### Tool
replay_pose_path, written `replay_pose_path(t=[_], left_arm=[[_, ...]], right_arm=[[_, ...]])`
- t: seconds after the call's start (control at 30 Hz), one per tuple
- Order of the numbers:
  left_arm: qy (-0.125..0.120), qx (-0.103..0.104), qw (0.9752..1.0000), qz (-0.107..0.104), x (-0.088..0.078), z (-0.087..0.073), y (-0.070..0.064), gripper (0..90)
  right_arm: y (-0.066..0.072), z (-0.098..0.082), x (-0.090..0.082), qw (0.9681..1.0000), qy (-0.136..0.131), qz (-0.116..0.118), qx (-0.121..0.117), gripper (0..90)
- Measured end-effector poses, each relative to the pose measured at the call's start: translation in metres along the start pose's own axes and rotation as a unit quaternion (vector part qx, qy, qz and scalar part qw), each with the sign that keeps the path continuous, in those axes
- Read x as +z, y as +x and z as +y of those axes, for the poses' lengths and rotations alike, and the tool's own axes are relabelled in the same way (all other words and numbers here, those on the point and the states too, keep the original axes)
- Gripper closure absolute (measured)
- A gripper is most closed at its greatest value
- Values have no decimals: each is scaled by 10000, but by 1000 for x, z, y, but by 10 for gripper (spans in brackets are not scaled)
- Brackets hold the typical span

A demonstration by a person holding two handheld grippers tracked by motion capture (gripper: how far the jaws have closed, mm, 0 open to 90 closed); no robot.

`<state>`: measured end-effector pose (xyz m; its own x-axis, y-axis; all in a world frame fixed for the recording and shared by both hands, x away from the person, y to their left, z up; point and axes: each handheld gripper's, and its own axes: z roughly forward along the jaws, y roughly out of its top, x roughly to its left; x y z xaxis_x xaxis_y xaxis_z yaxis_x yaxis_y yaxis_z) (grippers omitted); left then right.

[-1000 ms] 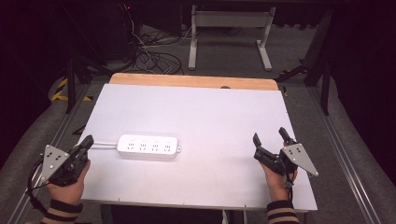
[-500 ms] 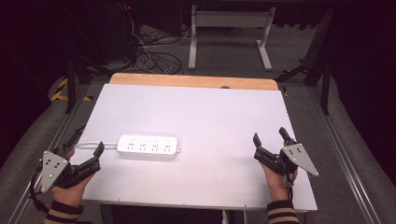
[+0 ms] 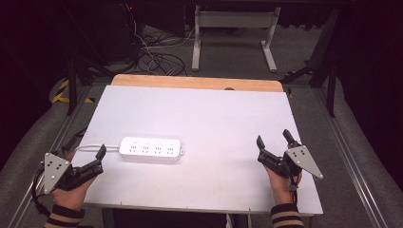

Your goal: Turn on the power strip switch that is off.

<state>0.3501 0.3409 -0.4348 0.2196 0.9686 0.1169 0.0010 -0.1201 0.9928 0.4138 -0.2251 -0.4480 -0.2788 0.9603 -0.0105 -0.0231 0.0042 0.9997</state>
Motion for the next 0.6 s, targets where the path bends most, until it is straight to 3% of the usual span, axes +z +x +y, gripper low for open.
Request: replay_pose_path(t=[0.6], left_arm=[[135, -237, 9995, 138, -9, -3, 11, 86]], right_arm=[[7, 0, 6, 9999, 65, 125, -66, 101]])
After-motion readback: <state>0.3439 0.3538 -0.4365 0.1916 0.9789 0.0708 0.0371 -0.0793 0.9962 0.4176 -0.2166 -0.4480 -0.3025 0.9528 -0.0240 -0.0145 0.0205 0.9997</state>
